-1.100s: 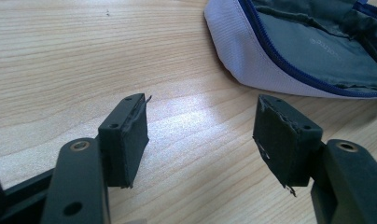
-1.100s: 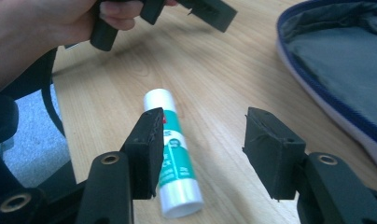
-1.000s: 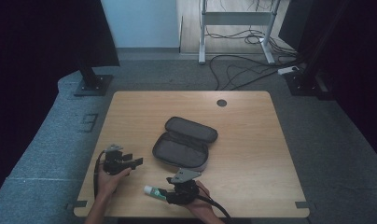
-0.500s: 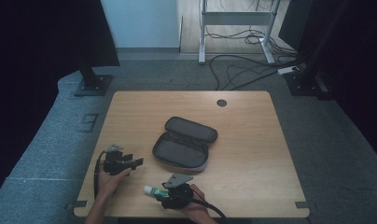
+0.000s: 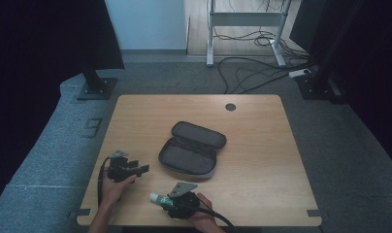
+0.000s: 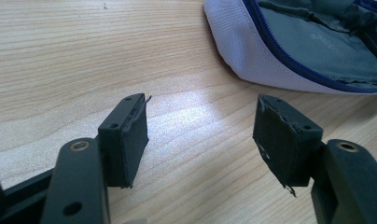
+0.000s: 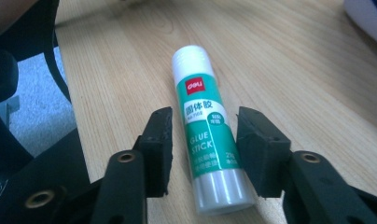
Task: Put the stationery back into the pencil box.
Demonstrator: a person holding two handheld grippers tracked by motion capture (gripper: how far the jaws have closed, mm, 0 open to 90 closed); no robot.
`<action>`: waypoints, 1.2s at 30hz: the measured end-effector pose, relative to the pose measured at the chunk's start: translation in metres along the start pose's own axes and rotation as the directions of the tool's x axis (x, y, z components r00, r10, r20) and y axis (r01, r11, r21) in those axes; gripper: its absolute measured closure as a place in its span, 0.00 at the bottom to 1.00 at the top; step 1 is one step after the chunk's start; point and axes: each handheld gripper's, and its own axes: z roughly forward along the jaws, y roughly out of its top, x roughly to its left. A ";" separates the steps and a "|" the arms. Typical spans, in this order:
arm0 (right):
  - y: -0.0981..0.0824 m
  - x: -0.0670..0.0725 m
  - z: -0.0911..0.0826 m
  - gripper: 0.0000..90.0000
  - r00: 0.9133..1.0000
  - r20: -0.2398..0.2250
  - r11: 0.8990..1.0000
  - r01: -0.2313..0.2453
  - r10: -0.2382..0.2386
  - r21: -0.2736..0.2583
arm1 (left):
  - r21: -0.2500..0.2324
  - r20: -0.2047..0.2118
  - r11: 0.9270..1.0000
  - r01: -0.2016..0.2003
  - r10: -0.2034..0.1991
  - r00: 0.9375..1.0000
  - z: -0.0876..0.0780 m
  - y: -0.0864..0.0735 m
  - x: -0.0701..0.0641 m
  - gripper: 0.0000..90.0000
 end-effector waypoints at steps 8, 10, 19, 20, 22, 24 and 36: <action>-0.002 0.000 0.003 0.71 1.000 -0.014 1.000 0.017 -0.016 0.026 | 0.002 0.001 1.000 0.003 -0.003 1.000 0.000 0.000 0.000 0.39; -0.001 0.000 0.003 0.72 1.000 -0.019 0.999 0.017 -0.016 0.027 | 0.004 0.001 1.000 0.002 -0.002 1.000 0.000 0.000 0.001 0.39; -0.001 -0.001 0.000 0.72 1.000 -0.006 1.000 0.016 -0.016 0.016 | 0.004 0.000 1.000 0.003 -0.003 1.000 0.000 0.000 0.001 0.39; 0.000 -0.001 -0.001 0.72 1.000 -0.003 1.000 0.014 -0.014 0.011 | 0.005 0.000 1.000 0.003 -0.003 1.000 0.000 0.000 0.001 0.39; 0.000 -0.002 -0.003 0.72 1.000 -0.006 1.000 0.014 -0.014 0.003 | 0.007 -0.001 1.000 0.002 -0.002 1.000 0.001 -0.001 0.001 0.39; 0.001 -0.003 -0.006 0.72 1.000 -0.002 1.000 0.011 -0.011 -0.008 | 0.007 -0.001 1.000 0.001 -0.001 1.000 0.001 -0.001 0.001 0.39; 0.006 -0.008 -0.018 0.72 1.000 -0.003 0.999 -0.001 0.001 -0.052 | 0.011 -0.002 1.000 0.000 0.000 1.000 0.001 -0.001 0.001 0.39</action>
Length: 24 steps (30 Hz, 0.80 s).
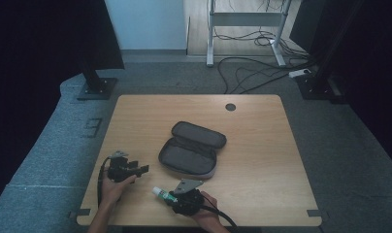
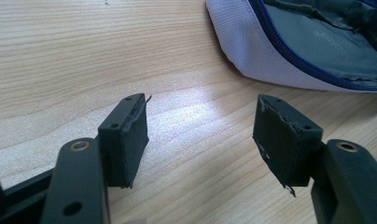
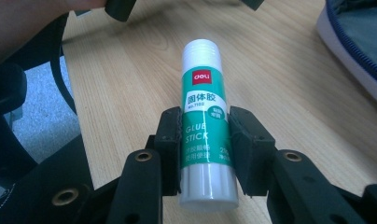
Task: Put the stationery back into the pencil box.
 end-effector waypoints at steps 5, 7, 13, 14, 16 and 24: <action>0.002 -0.003 -0.005 0.72 1.000 0.008 1.000 -0.010 0.010 -0.016 | 0.000 0.000 1.000 0.001 -0.001 1.000 0.000 0.000 0.000 0.39; 0.003 -0.005 -0.007 0.72 1.000 0.008 1.000 -0.010 0.010 -0.027 | -0.001 0.000 1.000 0.001 -0.001 1.000 0.000 0.000 0.000 0.39; 0.007 -0.010 -0.016 0.72 0.999 0.025 0.998 -0.020 0.022 -0.051 | 0.004 0.000 1.000 0.001 -0.001 1.000 0.001 0.000 0.001 0.39; 0.007 -0.011 -0.018 0.73 0.999 0.027 0.998 -0.022 0.024 -0.058 | 0.005 -0.001 1.000 0.000 0.000 1.000 0.001 -0.001 0.001 0.39; 0.009 -0.013 -0.021 0.72 0.999 0.034 0.997 -0.026 0.028 -0.067 | 0.007 -0.001 1.000 0.001 -0.001 1.000 0.001 -0.001 0.001 0.39; 0.013 -0.021 -0.031 0.72 0.998 0.054 0.995 -0.038 0.043 -0.093 | 0.011 -0.001 1.000 -0.001 0.001 1.000 0.002 -0.001 0.000 0.39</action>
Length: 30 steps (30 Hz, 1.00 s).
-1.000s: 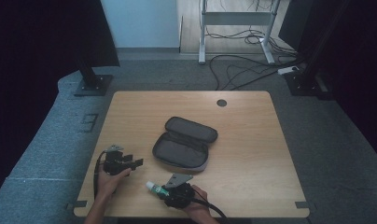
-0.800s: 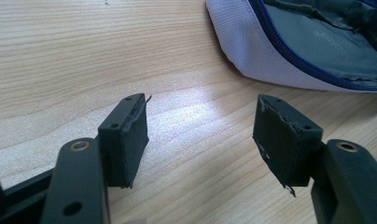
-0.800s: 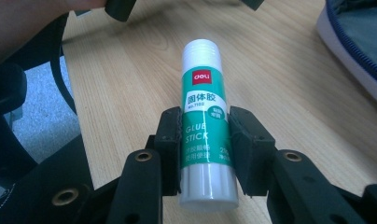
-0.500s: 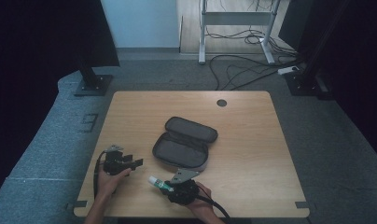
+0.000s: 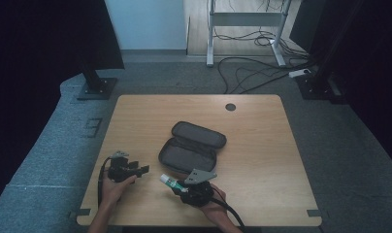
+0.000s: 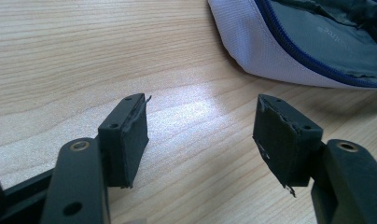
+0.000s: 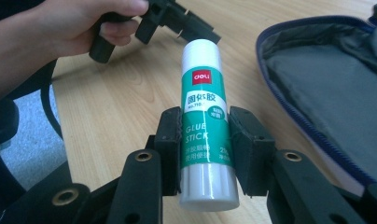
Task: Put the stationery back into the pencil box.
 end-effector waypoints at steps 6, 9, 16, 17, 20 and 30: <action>0.005 -0.011 -0.009 0.72 1.000 0.023 1.000 -0.012 0.013 -0.027 | 0.006 -0.001 1.000 -0.002 0.002 1.000 0.001 0.000 0.000 0.39; 0.007 -0.016 -0.013 0.72 0.999 0.037 0.999 -0.023 0.024 -0.041 | 0.009 -0.001 1.000 -0.002 0.002 1.000 0.002 0.000 -0.001 0.39; 0.008 -0.028 -0.018 0.73 0.997 0.059 0.998 -0.038 0.041 -0.053 | 0.012 -0.002 1.000 -0.005 0.006 1.000 0.003 -0.001 -0.002 0.39; 0.007 -0.029 -0.019 0.73 0.997 0.060 0.998 -0.041 0.044 -0.053 | 0.010 -0.002 1.000 -0.004 0.004 1.000 0.003 -0.001 -0.002 0.39; 0.007 -0.033 -0.018 0.73 0.996 0.067 0.997 -0.049 0.052 -0.053 | 0.011 -0.002 1.000 -0.005 0.005 1.000 0.003 -0.001 -0.001 0.39; 0.008 -0.044 -0.022 0.72 0.993 0.092 0.996 -0.063 0.069 -0.067 | 0.012 -0.002 1.000 -0.006 0.006 1.000 0.003 -0.001 -0.001 0.39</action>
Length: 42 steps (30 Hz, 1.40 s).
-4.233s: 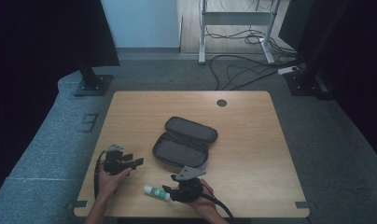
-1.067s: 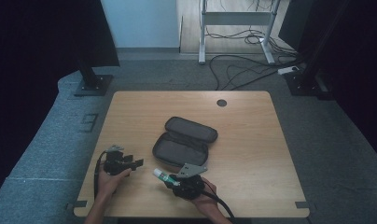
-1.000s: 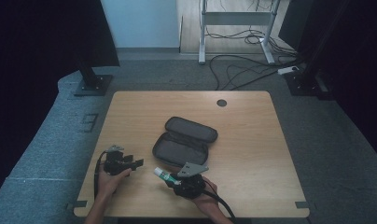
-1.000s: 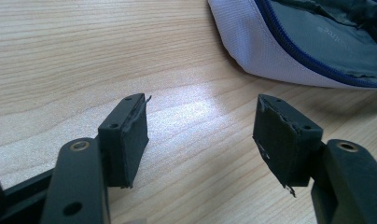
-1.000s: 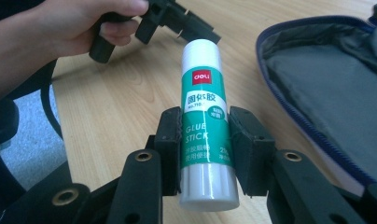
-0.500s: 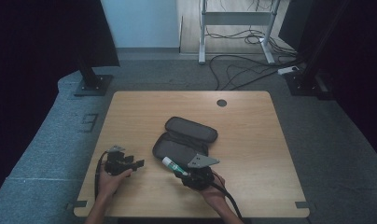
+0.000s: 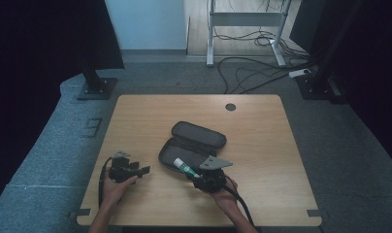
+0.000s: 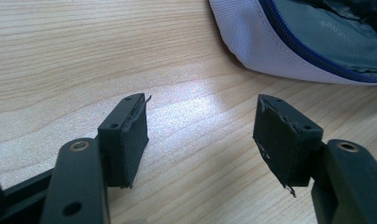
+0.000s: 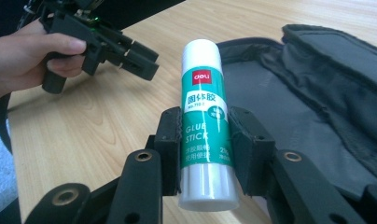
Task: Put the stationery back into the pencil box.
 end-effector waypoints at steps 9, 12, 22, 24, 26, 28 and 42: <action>0.002 -0.015 -0.001 0.72 0.999 0.026 1.000 -0.022 0.022 -0.007 | 0.001 0.000 1.000 -0.002 0.002 1.000 0.000 0.000 -0.001 0.39; 0.003 -0.018 0.000 0.72 0.999 0.032 1.000 -0.024 0.024 -0.008 | 0.000 0.002 1.000 -0.001 0.001 1.000 0.000 0.000 0.000 0.39; 0.005 -0.031 0.014 0.72 0.998 0.059 1.000 -0.020 0.020 0.013 | 0.000 0.001 1.000 0.000 0.000 1.000 0.000 0.000 0.000 0.39; 0.005 -0.034 0.017 0.72 0.998 0.066 1.000 -0.020 0.019 0.021 | 0.000 0.001 1.000 -0.001 0.001 1.000 0.000 0.000 0.000 0.39; 0.005 -0.039 0.019 0.72 0.997 0.073 0.999 -0.027 0.025 0.023 | 0.000 0.001 1.000 0.000 0.000 1.000 0.000 0.000 0.000 0.39; 0.004 -0.043 0.022 0.72 0.996 0.078 0.999 -0.036 0.033 0.036 | -0.002 -0.001 1.000 0.000 0.000 1.000 0.000 0.000 0.000 0.39; -0.008 -0.051 0.042 0.60 0.984 0.175 0.990 -0.013 -0.012 0.141 | -0.001 -0.003 1.000 -0.003 0.003 1.000 0.000 0.000 -0.001 0.39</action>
